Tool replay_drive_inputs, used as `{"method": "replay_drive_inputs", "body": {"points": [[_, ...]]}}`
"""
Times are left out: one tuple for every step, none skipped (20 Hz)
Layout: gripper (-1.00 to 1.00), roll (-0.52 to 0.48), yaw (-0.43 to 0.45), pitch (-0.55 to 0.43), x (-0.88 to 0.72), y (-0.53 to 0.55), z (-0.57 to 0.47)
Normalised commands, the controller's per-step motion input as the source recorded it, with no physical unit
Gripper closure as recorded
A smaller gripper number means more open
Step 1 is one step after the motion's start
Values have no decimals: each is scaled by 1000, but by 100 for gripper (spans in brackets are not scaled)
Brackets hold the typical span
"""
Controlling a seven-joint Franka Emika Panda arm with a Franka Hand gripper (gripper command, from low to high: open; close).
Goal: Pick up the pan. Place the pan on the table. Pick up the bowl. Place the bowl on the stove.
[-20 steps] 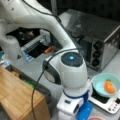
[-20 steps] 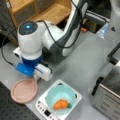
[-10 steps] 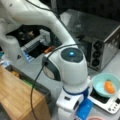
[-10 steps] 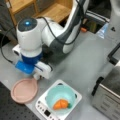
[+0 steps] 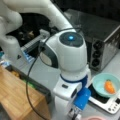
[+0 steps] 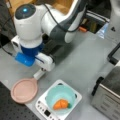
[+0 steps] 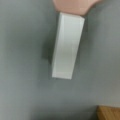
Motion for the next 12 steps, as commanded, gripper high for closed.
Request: {"method": "replay_drive_inputs", "body": {"points": [[-100,34,-82,68,-179,193,377],[-100,32,-88,66,-180,196,383],[-100,31,-97,74,-183,202,403],[-100,40,-107,76,-185,208,428],[-100,46,-127,102,-193,220,445],[-100,49,-142,112,-191,223,424],[-100,48,-145,110,-193,231,427],[-100,40,-167,127,-184,235,404],[-100,35,-181,132,-177,248,380],[-100,32,-189,135,-173,262,351],[-100,30,-186,127,-151,253,306],[-100,36,-182,117,-143,253,263]]}}
